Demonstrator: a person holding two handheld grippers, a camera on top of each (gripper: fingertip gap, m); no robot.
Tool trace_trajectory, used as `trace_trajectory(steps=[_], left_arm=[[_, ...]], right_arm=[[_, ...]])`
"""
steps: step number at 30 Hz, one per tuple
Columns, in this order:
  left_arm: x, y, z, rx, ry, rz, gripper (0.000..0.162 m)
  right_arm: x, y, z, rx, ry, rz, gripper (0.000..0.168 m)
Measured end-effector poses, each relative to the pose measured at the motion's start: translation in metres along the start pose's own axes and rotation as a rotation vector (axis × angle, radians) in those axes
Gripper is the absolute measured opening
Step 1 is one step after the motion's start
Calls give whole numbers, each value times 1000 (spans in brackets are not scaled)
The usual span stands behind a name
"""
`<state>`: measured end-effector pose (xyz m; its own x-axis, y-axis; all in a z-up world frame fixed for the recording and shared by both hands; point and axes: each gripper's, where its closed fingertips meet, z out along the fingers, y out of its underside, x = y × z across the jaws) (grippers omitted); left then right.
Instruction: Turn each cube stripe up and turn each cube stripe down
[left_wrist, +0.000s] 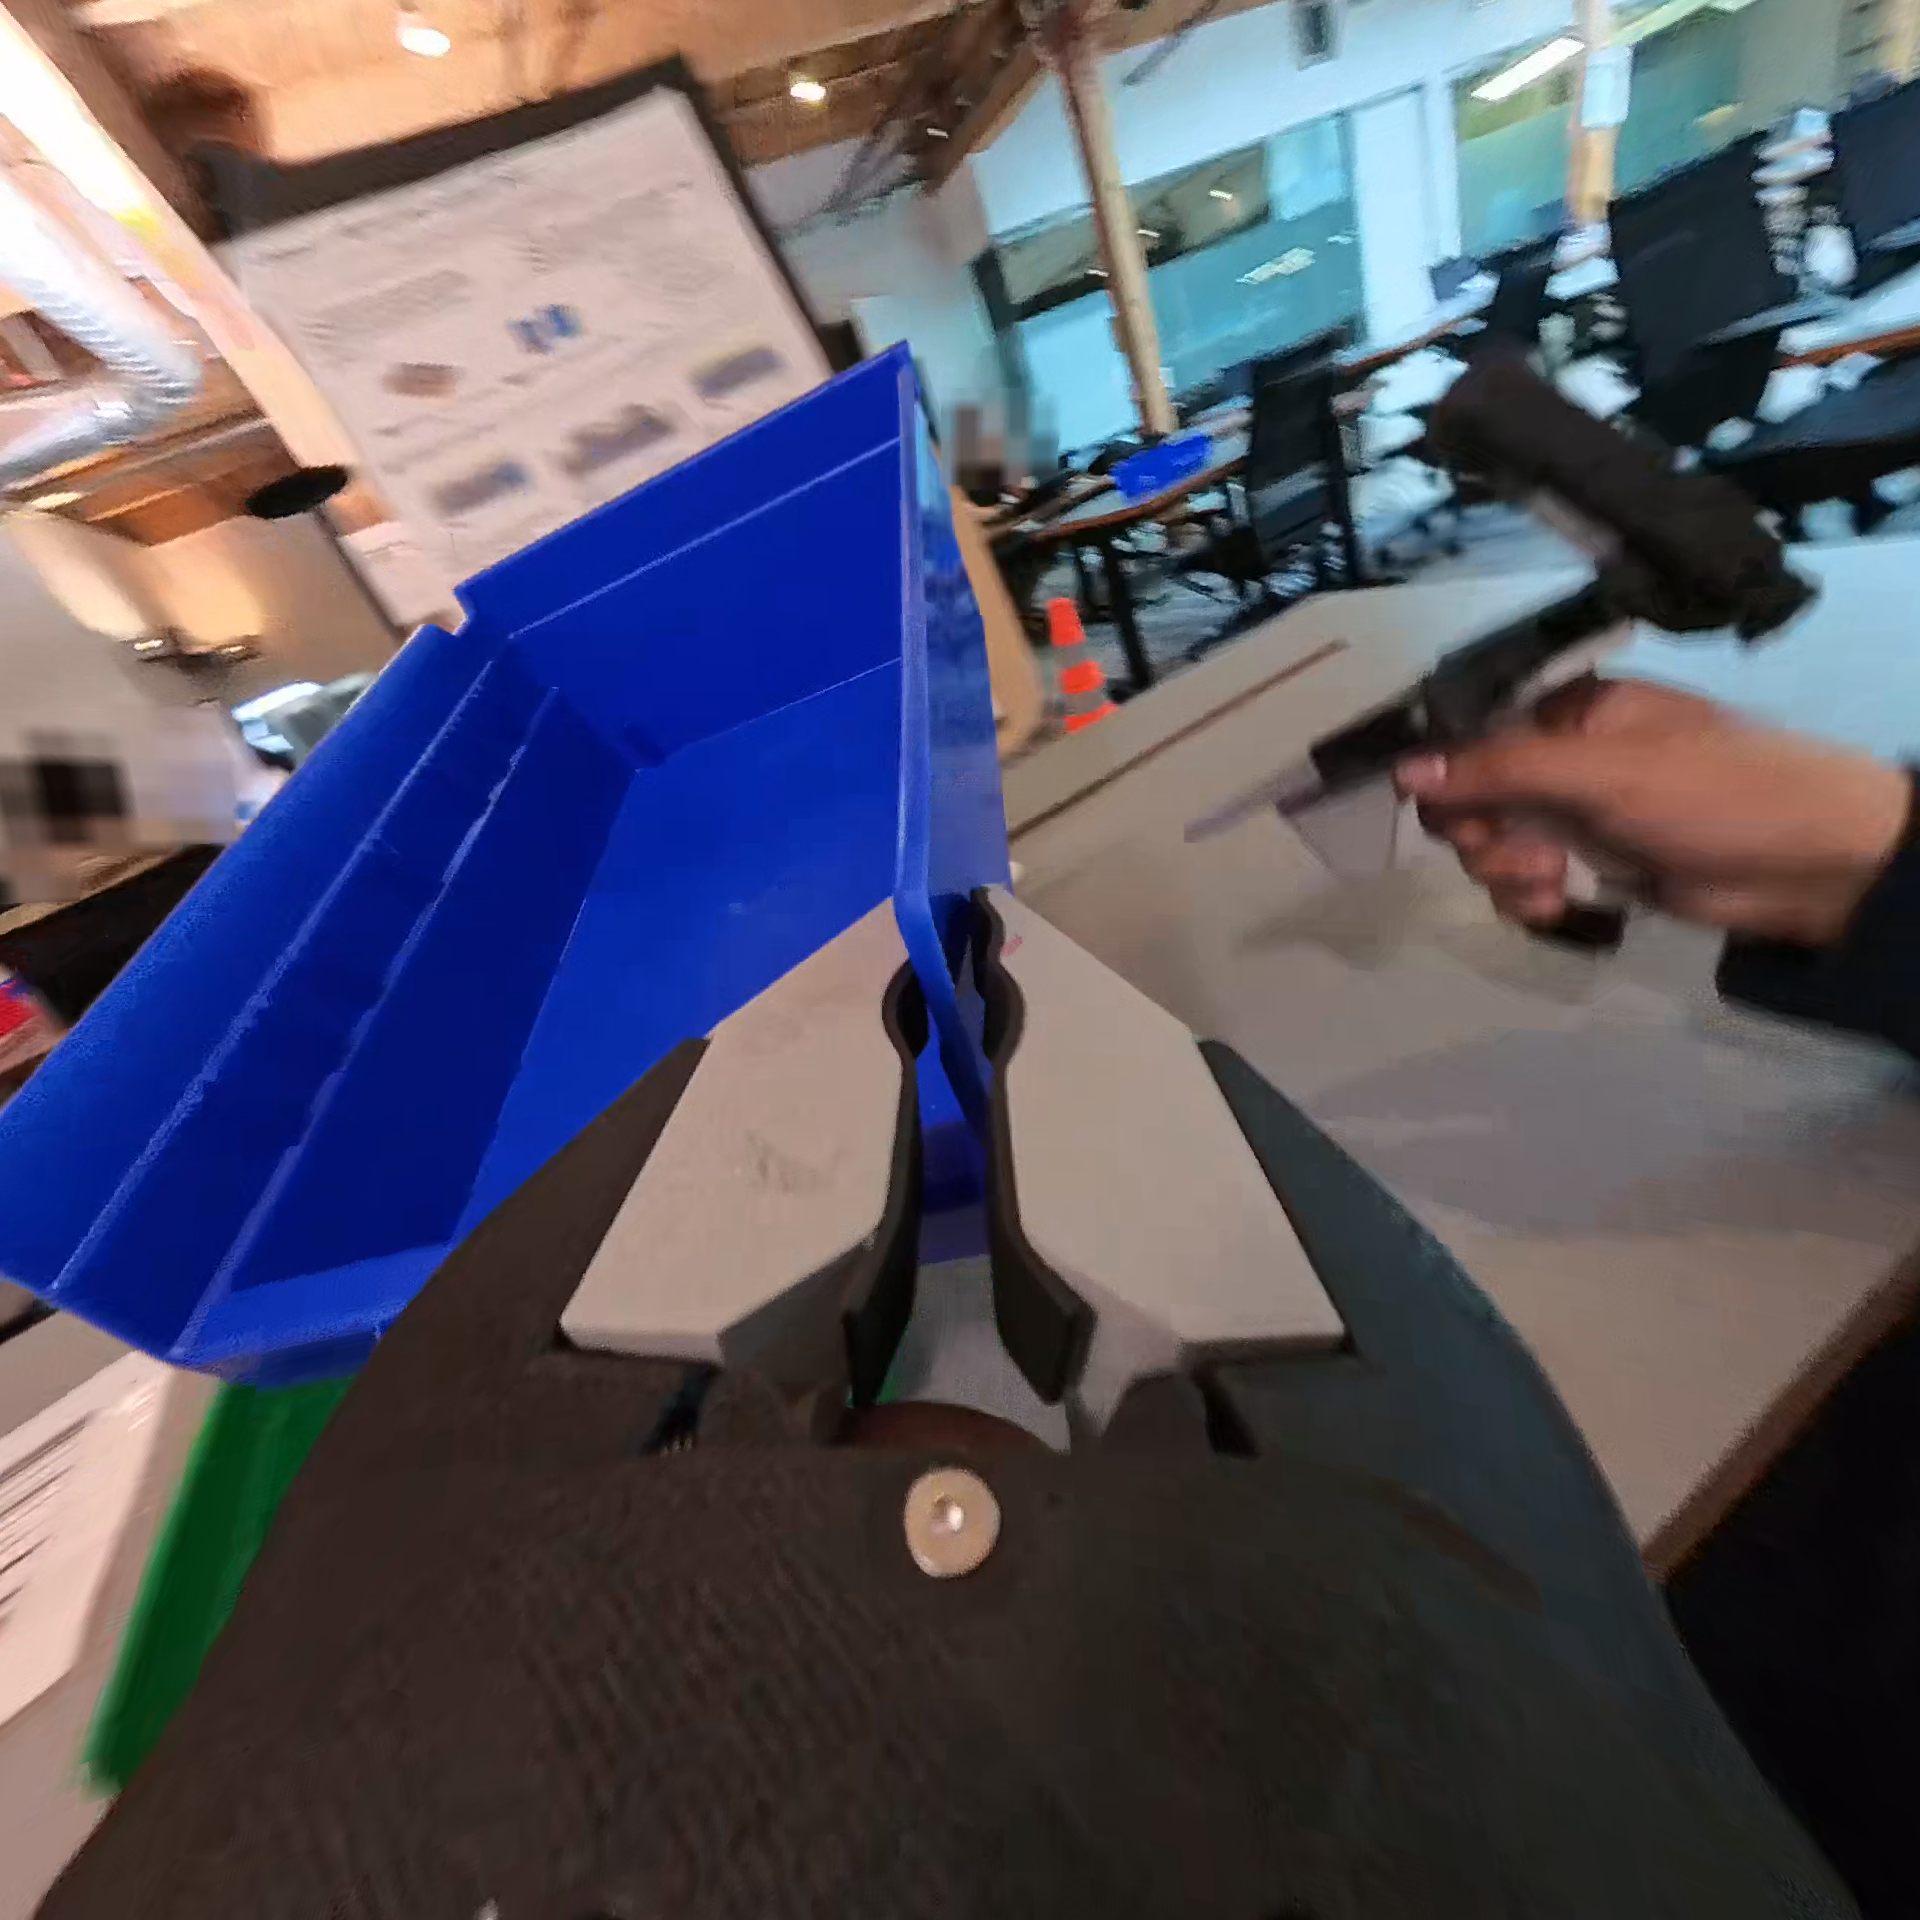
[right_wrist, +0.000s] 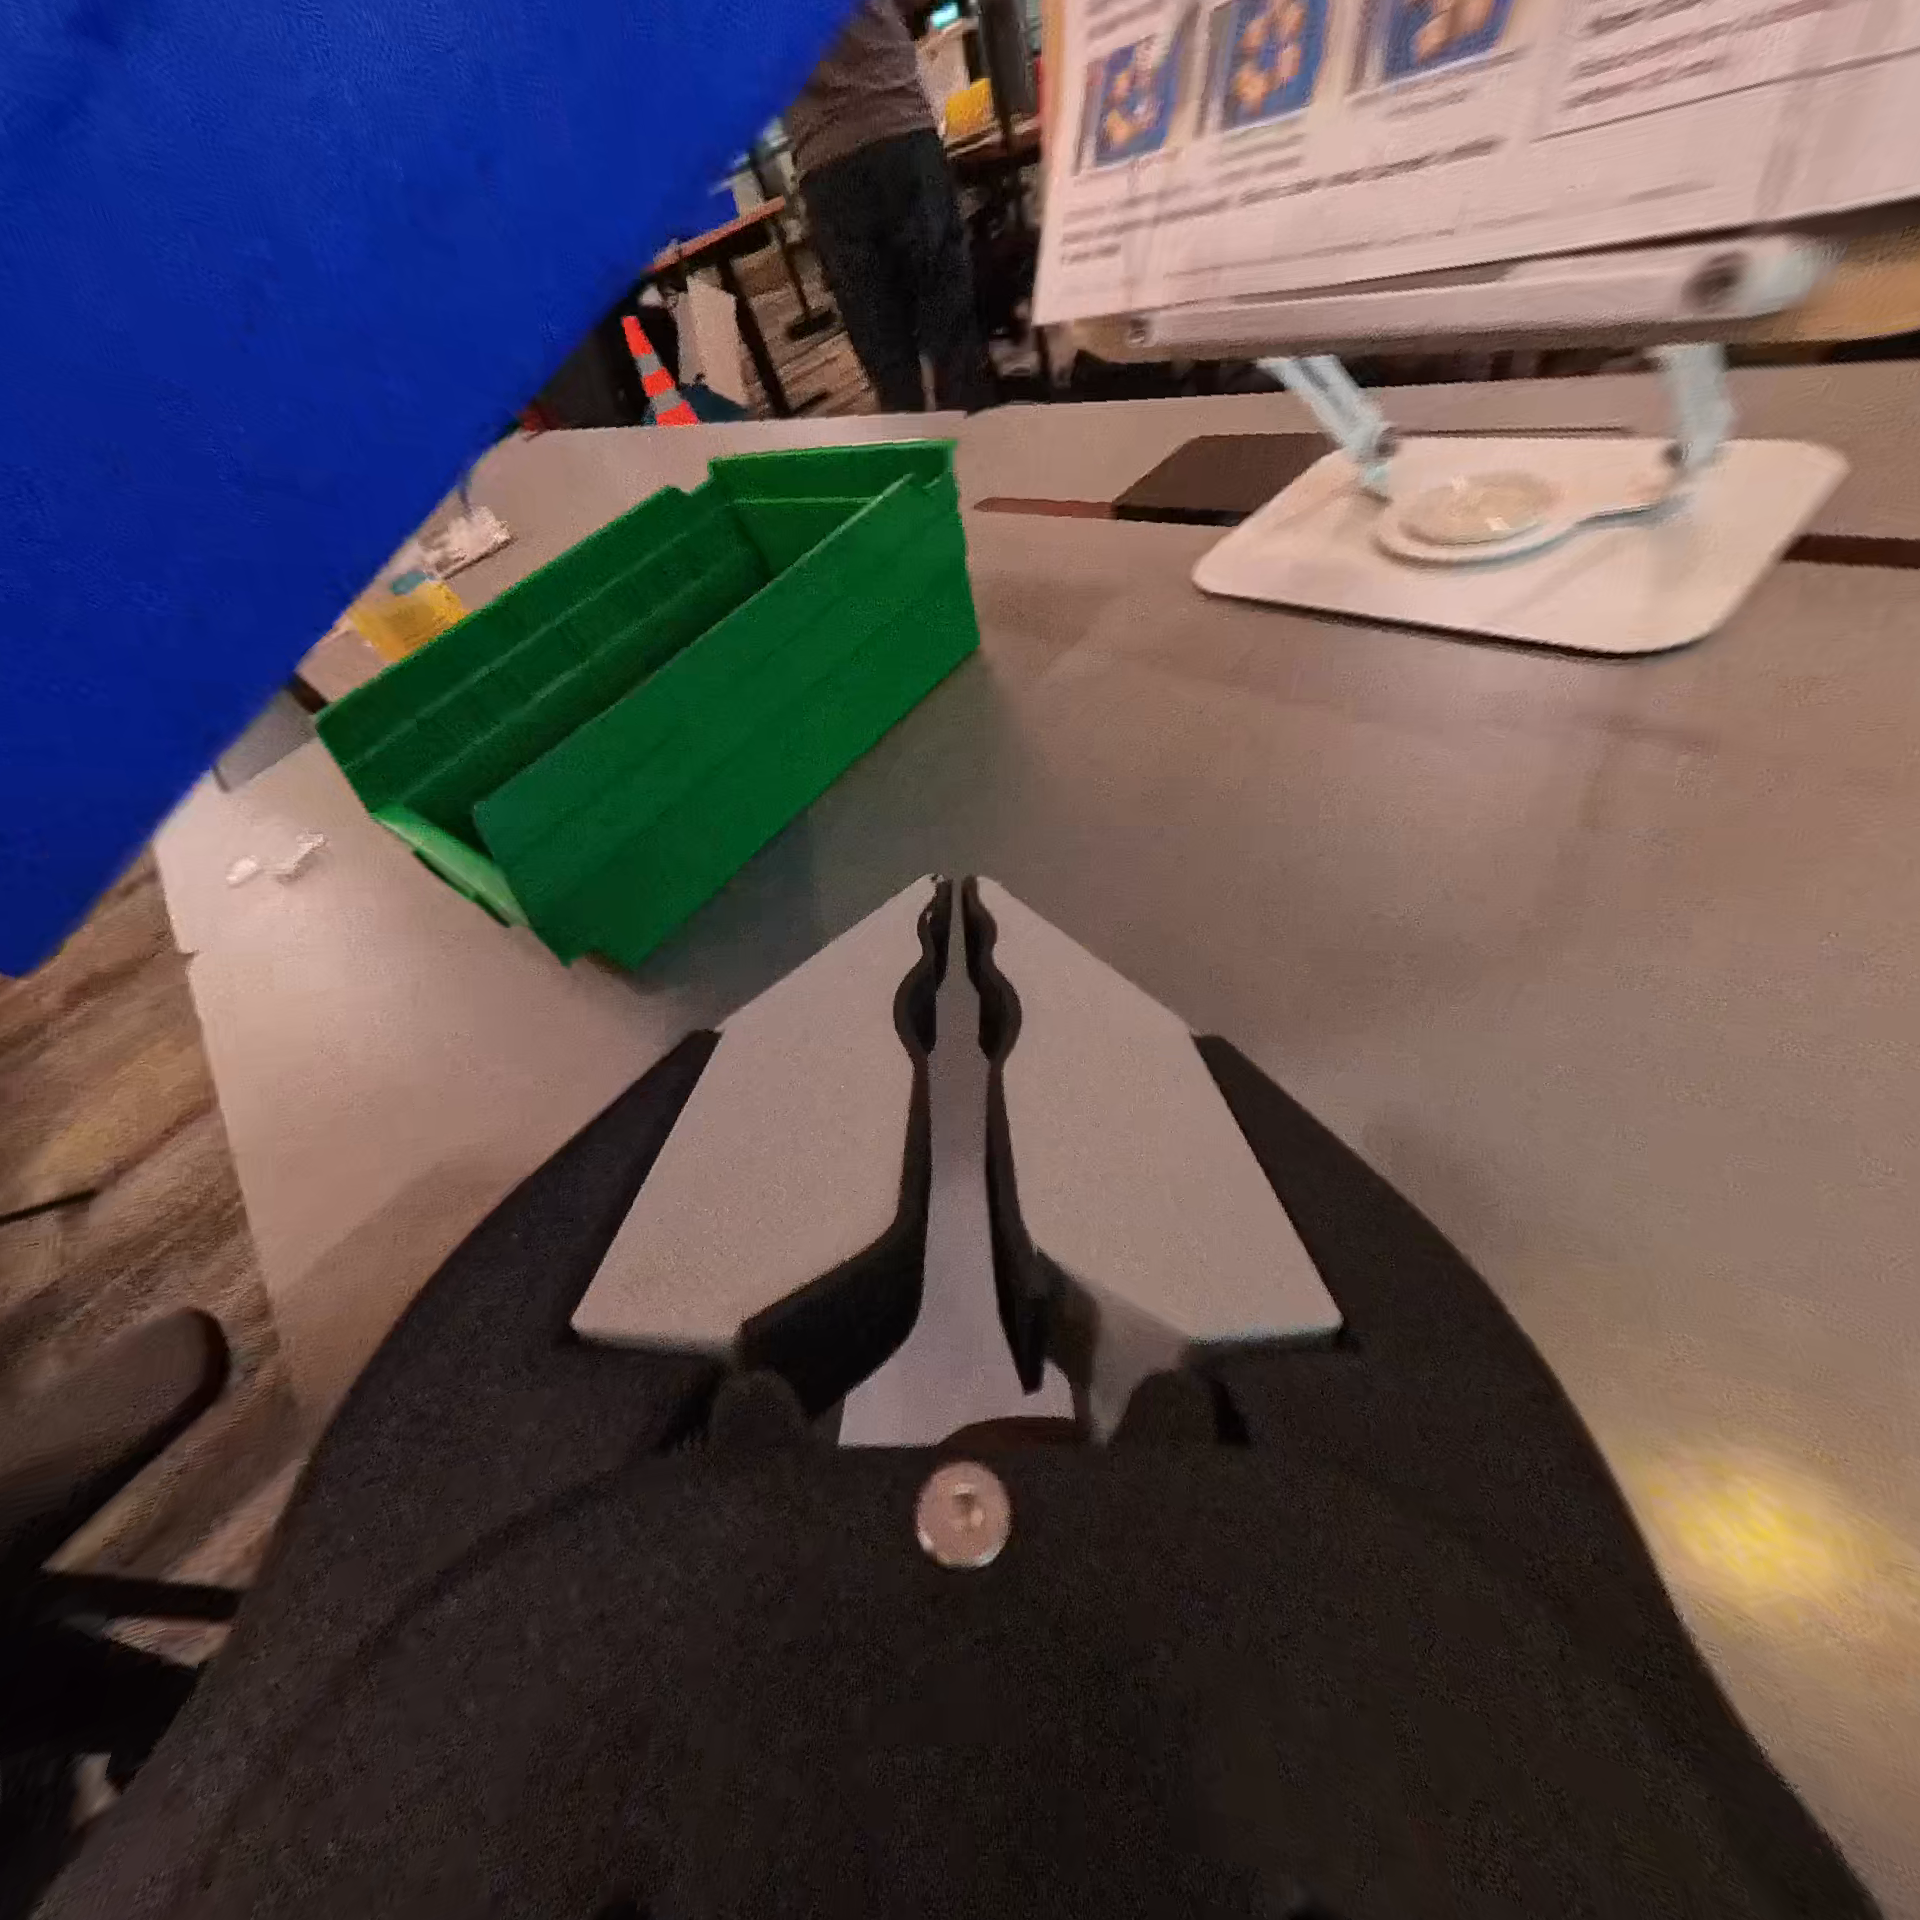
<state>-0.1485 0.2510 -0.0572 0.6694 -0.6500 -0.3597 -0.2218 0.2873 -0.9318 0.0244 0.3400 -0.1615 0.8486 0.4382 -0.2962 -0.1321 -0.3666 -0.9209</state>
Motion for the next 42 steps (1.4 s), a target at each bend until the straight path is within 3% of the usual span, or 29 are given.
trace_trajectory(steps=[5,8,12,15,17,20,22,26,28,29,30,31,36,38,40,42], left_arm=[[108,25,50,-49,246,40,3],[160,39,79,-91,344,-2,3],[215,61,120,-149,411,-26,6],[250,84,147,-244,428,16,5],[253,74,142,-186,424,42,15],[231,63,116,-161,429,39,33],[202,63,96,-194,429,-19,51],[123,67,70,-203,349,-158,58],[83,76,66,-225,257,-132,58],[66,83,63,-246,222,-117,59],[51,92,61,-273,188,-101,60],[36,101,58,-300,151,-79,61],[-20,155,39,-434,15,-36,62],[-32,168,35,-455,-9,-53,64],[-42,175,38,-451,-46,-65,64],[-53,177,47,-428,-102,-50,60]], right_arm=[[57,-12,-110,31,76,87,5],[76,-4,-149,10,153,88,6],[75,11,-174,-59,239,9,9],[56,12,-172,-59,221,-27,12],[39,13,-166,-76,193,-51,15],[7,13,-160,-94,182,-145,23],[-18,16,-151,-101,150,-190,43],[-69,63,-111,-289,22,-248,51],[-53,80,-94,-361,145,-324,47],[-36,88,-91,-414,236,-347,37],[-24,91,-92,-439,291,-358,9],[-13,91,-96,-455,332,-364,0],[85,76,-158,-495,584,-279,4],[118,70,-184,-477,661,-193,47],[109,62,-184,-387,588,-136,44],[74,55,-164,-280,410,-137,51]])
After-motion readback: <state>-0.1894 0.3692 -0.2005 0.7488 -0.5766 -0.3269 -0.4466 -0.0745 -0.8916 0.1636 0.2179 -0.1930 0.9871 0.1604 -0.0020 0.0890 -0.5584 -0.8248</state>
